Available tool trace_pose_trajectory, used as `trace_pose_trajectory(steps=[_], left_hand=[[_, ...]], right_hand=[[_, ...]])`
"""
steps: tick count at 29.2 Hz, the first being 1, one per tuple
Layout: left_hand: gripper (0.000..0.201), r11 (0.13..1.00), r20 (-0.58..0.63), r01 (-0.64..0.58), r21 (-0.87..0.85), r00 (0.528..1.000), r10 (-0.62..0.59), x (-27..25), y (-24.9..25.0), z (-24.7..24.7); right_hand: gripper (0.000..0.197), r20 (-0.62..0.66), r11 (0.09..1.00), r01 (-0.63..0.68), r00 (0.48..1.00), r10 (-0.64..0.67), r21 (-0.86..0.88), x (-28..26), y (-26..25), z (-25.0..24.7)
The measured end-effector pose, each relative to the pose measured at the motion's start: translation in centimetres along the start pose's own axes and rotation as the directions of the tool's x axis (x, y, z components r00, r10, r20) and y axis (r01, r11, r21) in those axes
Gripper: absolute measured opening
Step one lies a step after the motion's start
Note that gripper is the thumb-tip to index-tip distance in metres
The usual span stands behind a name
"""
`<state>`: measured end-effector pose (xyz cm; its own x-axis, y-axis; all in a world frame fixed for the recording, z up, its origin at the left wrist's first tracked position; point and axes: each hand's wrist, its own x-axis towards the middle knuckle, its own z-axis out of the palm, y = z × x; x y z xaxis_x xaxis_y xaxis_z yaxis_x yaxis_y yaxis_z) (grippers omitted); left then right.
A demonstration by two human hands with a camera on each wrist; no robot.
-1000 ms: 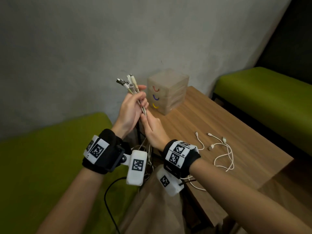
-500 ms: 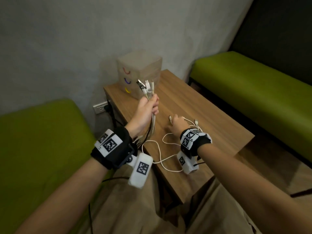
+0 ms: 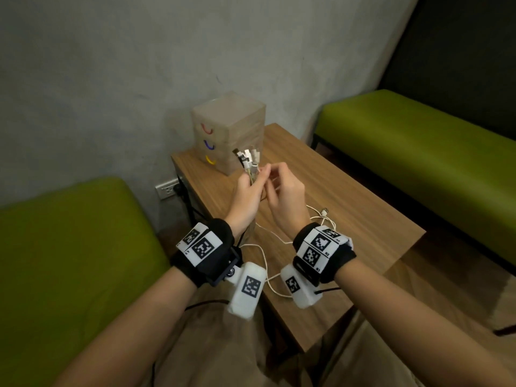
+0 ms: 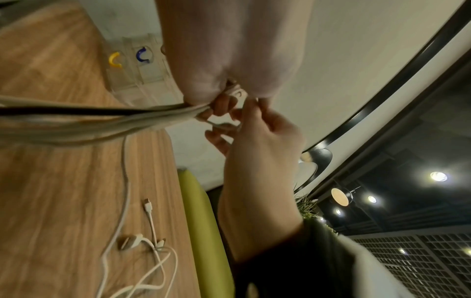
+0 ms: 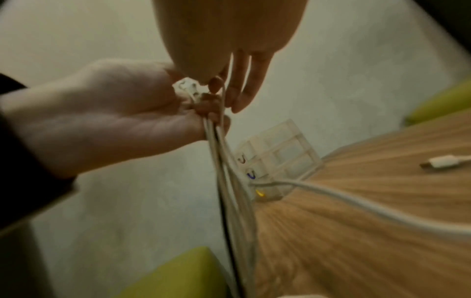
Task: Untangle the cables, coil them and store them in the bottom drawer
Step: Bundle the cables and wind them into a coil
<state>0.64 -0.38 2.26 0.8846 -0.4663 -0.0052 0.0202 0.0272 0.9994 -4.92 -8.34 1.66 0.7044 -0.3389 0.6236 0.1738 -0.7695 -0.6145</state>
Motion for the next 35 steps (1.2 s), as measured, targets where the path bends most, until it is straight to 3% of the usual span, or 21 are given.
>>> trace_pose_trajectory(steps=[4,8,10,12,16,18,19,21,25,27,29,32,35], left_hand=[[0.023,0.989,-0.067,-0.110,-0.099,0.992,0.104,-0.9,0.9,0.4],[0.033,0.946,-0.226,-0.255,-0.199,0.951,0.209,-0.3,2.7,-1.2],[0.039,0.911,-0.319,-0.344,-0.226,0.910,0.264,0.4,4.8,-2.5],[0.041,0.853,-0.405,-0.438,-0.284,0.861,0.307,0.8,7.8,-4.1],[0.036,0.689,-0.569,-0.586,-0.428,0.766,0.299,1.0,13.0,-8.4],[0.037,0.663,-0.579,-0.615,-0.426,0.749,0.322,0.9,14.1,-10.3],[0.037,0.679,-0.559,-0.613,-0.404,0.753,0.347,0.8,14.2,-10.8],[0.036,0.757,-0.482,-0.570,-0.319,0.785,0.389,0.5,13.6,-10.8],[0.030,0.919,-0.180,-0.390,-0.054,0.909,0.376,0.5,9.6,-8.8],[0.024,0.921,-0.066,-0.354,0.164,0.927,0.368,0.3,7.6,-8.2],[0.016,0.866,0.003,-0.371,0.337,0.920,0.393,-0.3,6.7,-8.1],[0.029,0.819,-0.039,-0.375,0.433,0.901,0.433,-1.3,6.7,-8.9],[0.039,0.830,-0.263,-0.341,0.441,0.835,0.483,-1.5,7.1,-11.0]], right_hand=[[0.011,-0.029,0.991,0.033,0.999,-0.029,0.129,0.3,-0.7,0.4],[0.031,0.083,0.964,0.009,0.996,-0.033,0.265,0.0,-2.3,0.6],[0.023,0.155,0.959,-0.054,0.988,0.011,0.277,-0.6,-1.8,0.8],[0.013,0.234,0.974,-0.078,0.972,0.027,0.214,-1.2,-0.3,0.7],[0.038,0.399,0.998,-0.057,0.915,0.062,-0.024,-1.8,2.4,-0.3],[0.041,0.498,0.989,-0.065,0.859,0.122,-0.129,-1.6,3.6,-1.1],[0.040,0.513,0.985,-0.076,0.845,0.148,-0.157,-1.3,4.0,-1.5],[0.033,0.464,0.984,-0.087,0.873,0.149,-0.154,-0.4,3.9,-1.8],[0.026,0.368,1.000,-0.003,0.930,0.005,-0.007,2.0,-0.2,-0.9],[0.026,0.363,0.995,0.093,0.926,-0.101,0.040,3.1,-2.7,0.0],[0.021,0.320,0.986,0.141,0.933,-0.164,0.091,4.1,-4.8,0.9],[0.016,0.259,0.975,0.098,0.954,-0.149,0.201,4.8,-7.1,2.6],[0.021,0.315,0.966,0.029,0.942,-0.112,0.256,4.2,-8.4,5.1]])
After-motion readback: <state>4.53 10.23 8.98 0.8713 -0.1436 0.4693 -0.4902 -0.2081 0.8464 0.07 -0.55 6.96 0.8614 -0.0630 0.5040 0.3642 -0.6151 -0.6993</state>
